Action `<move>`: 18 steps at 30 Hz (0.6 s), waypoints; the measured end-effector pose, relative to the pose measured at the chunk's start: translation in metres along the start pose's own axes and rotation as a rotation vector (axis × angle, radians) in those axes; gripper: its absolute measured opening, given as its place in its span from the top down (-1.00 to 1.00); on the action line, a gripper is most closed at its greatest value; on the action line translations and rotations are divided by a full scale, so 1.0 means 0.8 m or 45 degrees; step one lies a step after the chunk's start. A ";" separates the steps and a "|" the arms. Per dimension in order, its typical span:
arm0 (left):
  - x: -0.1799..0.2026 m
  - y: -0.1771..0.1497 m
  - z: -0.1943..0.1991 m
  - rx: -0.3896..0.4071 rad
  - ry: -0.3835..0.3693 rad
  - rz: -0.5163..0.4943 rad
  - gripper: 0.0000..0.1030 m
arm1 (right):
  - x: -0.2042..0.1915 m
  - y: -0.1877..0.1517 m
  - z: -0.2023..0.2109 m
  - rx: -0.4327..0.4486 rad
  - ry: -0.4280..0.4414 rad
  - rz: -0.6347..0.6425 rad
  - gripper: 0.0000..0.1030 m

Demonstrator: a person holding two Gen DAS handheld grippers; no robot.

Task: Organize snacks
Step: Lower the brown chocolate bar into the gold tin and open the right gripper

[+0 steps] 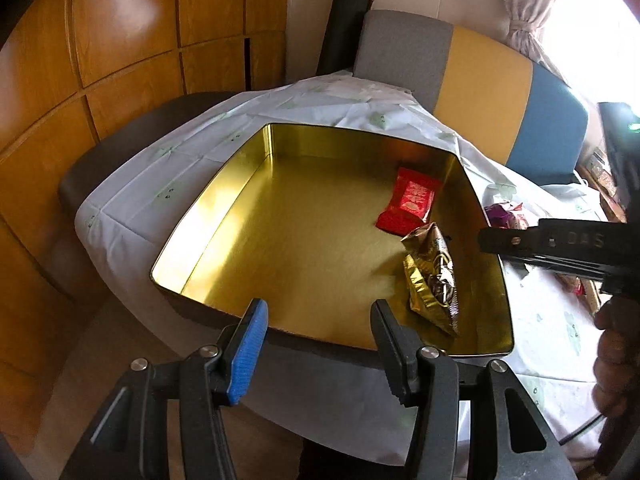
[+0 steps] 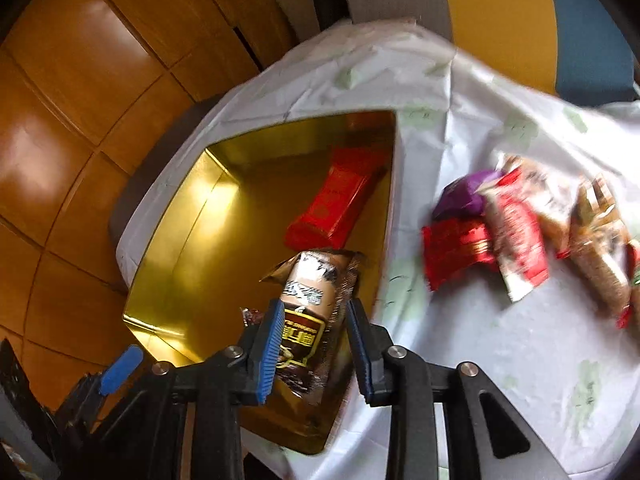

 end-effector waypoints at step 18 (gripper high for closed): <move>0.057 -0.002 0.008 -0.007 -0.064 -0.160 -0.05 | 0.164 -0.023 0.055 0.048 -0.313 -0.026 0.30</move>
Point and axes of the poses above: each gripper's, at about its wrist camera, not at the fingertips, and z roughly against the way its jaws point, x to its right, y to its top, the point moved 2 cm from there along -z, roughly the way its jaws point, and after that the axes turned 9 degrees about -y, right-handed, at the moved point
